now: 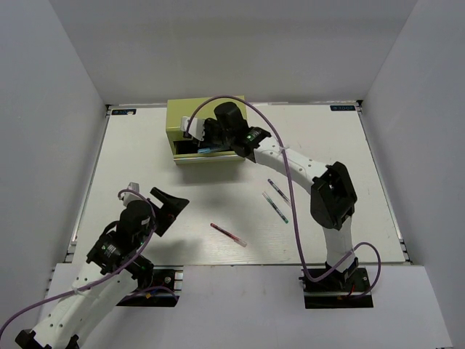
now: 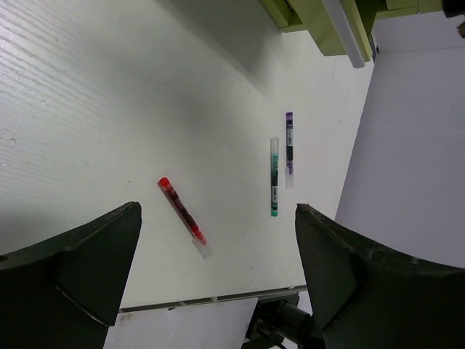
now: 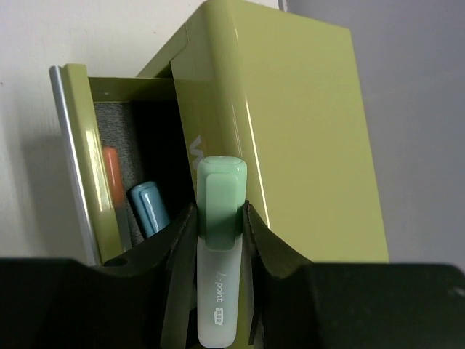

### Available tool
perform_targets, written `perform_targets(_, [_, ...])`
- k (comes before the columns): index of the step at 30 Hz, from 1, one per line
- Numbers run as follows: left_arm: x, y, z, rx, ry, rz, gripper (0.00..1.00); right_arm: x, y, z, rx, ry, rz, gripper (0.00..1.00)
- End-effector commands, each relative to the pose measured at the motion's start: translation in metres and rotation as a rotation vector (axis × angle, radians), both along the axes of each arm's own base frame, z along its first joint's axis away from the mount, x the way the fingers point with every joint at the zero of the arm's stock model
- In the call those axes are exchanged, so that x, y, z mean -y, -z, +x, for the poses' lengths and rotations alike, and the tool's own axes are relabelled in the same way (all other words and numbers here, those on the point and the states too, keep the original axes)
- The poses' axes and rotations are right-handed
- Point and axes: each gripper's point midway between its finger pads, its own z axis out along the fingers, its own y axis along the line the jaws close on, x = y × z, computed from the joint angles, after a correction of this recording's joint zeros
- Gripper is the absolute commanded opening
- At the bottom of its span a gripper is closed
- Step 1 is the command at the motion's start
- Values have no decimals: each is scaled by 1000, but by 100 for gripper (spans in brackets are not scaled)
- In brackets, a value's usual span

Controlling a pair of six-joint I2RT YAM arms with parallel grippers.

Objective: Sort the stationery into containers
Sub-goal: Place the stationery into the container, then close the drawer

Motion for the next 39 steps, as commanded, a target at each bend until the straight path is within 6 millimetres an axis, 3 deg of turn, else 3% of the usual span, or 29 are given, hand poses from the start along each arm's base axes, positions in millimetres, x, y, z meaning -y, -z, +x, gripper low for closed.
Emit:
perform_targets(1, [-1, -6, -2, 18, 3, -7, 96, -8, -34, 12, 53, -4, 90, 0])
perform_targets(6, [-1, -7, -2, 26, 3, -12, 96, -4, -15, 6, -14, -32, 38, 6])
perform_targets(9, [-1, -5, -2, 26, 3, -12, 96, 0, -9, 4, -35, -32, 20, 24])
perform_targets(10, [0, -8, -1, 35, 3, -18, 96, 1, -7, 4, -43, -29, 16, 40])
perform_targets(13, [1, -5, 1, 25, 3, -12, 96, 4, -8, 0, -70, -33, 4, 53])
perform_targets(18, [4, -7, 3, 34, 15, -14, 96, 11, -13, -12, -103, -47, -2, 56])
perform_targets(19, [4, -7, 3, 34, 15, -14, 96, 10, -15, -15, -114, -64, 6, 56])
perform_targets(20, [4, -7, 3, 34, 15, -14, 96, 12, -23, -19, -123, -72, 21, 46])
perform_targets(22, [4, -7, 3, 34, 15, -14, 96, 12, -34, -38, -171, -153, 51, 21])
perform_targets(23, [4, -7, 3, 34, 15, -14, 96, 17, -37, -46, -191, -180, 44, 0])
perform_targets(25, [4, -7, 3, 34, 15, -14, 96, 20, -30, -71, -223, -290, -4, 0])
perform_targets(27, [4, -7, 3, 34, 15, -14, 96, 30, -7, -104, -336, -388, -69, 0])
perform_targets(30, [4, -7, 3, 37, 20, -6, 96, 37, 15, -120, -345, -483, -122, 0])
perform_targets(33, [5, -5, 5, 31, 25, 7, 96, 34, 28, -111, -324, -449, -154, 0])
perform_targets(35, [5, -7, 5, 34, 29, 14, 96, 34, 51, -97, -327, -394, -207, 0])
perform_targets(36, [6, -5, 6, 26, 29, 19, 96, 34, 50, -90, -312, -378, -211, 0])
perform_targets(39, [6, -10, 7, 44, 34, 17, 96, 33, 77, -64, -291, -299, -267, 0])
